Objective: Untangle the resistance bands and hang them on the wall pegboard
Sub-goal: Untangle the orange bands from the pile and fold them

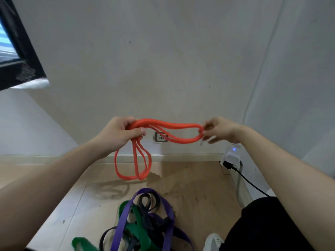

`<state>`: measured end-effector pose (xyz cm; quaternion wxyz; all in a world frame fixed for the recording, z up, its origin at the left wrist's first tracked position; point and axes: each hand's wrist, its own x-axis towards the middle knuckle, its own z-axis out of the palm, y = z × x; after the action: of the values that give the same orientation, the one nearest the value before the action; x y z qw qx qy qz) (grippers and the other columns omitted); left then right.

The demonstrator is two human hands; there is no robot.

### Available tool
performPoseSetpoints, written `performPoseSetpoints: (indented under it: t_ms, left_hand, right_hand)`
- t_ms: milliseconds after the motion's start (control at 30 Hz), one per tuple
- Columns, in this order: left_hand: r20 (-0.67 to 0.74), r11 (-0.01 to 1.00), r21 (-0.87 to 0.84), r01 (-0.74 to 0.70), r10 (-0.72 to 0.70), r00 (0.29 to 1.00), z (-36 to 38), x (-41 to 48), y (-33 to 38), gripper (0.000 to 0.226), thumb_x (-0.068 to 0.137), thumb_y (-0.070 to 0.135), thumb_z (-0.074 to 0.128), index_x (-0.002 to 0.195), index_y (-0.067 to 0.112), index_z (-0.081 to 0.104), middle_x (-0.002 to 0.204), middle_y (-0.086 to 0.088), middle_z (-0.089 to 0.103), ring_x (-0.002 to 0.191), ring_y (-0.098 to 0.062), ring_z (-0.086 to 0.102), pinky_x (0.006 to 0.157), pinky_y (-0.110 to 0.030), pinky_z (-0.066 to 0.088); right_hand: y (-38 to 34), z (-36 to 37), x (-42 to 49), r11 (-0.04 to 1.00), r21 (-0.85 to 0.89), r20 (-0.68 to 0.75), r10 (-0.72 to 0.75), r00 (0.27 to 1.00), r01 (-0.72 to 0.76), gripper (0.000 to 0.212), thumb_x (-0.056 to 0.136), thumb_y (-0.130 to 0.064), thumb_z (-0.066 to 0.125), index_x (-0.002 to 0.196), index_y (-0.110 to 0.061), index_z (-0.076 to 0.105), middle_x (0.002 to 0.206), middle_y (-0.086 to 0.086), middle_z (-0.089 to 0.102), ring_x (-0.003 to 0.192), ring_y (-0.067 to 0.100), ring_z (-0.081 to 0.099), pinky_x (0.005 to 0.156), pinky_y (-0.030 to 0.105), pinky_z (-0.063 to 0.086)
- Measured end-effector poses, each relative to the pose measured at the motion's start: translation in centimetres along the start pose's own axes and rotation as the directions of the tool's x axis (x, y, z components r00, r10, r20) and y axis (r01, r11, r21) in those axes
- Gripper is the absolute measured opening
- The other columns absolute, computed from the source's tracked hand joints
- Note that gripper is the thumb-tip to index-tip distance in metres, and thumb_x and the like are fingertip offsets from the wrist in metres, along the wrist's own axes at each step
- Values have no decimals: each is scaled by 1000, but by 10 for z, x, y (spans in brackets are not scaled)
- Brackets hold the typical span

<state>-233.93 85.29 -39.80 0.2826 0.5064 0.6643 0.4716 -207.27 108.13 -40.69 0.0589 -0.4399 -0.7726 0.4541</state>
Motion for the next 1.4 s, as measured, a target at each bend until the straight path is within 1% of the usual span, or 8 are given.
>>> performPoseSetpoints:
  t_ms: [133,333,467,667,767,933,1067,1400]
  left_hand:
    - [60,987,152,-50,41,997,-8,-5,6,9,92,12,71,97,16,77,87,-12,76,78,-15,69,81,-34,58]
    - [160,954,270,-129,88,983,-9,-10,15,14,91,14,72,99,24,79,78,0,75,73,-8,68,70,-21,54]
    - [154,962,232,-144,110,982,-16,-13,21,14,91,10,72,101,16,79,81,-9,76,72,-13,69,70,-24,55]
    - [88,977,171,-130,116,989,-22,-16,23,20,84,9,80,101,16,72,81,-9,78,77,-28,74,73,-35,59]
    - [90,979,149,-140,127,988,-15,-16,22,22,82,6,80,102,10,71,84,-10,78,80,-27,75,78,-37,61]
    - [107,990,87,-113,103,989,-4,-16,21,14,87,11,78,100,12,73,87,-4,79,85,-16,76,80,-25,59]
    - [93,995,-14,-95,95,991,-4,-14,19,18,90,16,73,106,10,72,91,-7,78,90,-18,75,85,-25,58]
    - [-131,887,-450,-101,46,990,-8,-3,34,26,88,-1,69,111,10,69,85,-5,74,77,-18,66,79,-26,56]
  right_hand:
    - [-13,19,-3,940,-340,231,43,972,39,22,93,-16,69,114,-25,67,113,0,71,106,17,67,87,31,56]
    - [-85,77,-29,909,-53,238,-391,889,414,61,83,-32,81,137,-22,56,128,-5,65,118,8,61,98,23,51]
    - [-105,118,-33,830,6,212,-545,811,557,31,89,-21,75,117,-11,66,106,6,73,98,17,70,91,33,56]
    - [-119,103,-39,840,-36,140,-532,835,541,18,96,-16,66,101,1,71,78,17,71,71,25,71,70,31,60]
    - [-124,93,-44,813,-37,67,-578,813,581,16,98,-15,64,99,0,71,70,8,66,62,12,64,63,23,53]
    - [-124,78,-49,780,59,-86,-618,781,623,13,100,-13,59,89,-16,66,70,1,62,65,9,61,66,22,51]
    - [-117,65,-47,742,210,-217,-600,770,637,11,101,-9,56,94,-9,65,74,5,62,69,14,62,71,24,55]
    - [-90,47,-36,849,277,-27,-461,887,450,20,92,-1,66,111,-8,63,86,11,67,77,18,61,77,30,53]
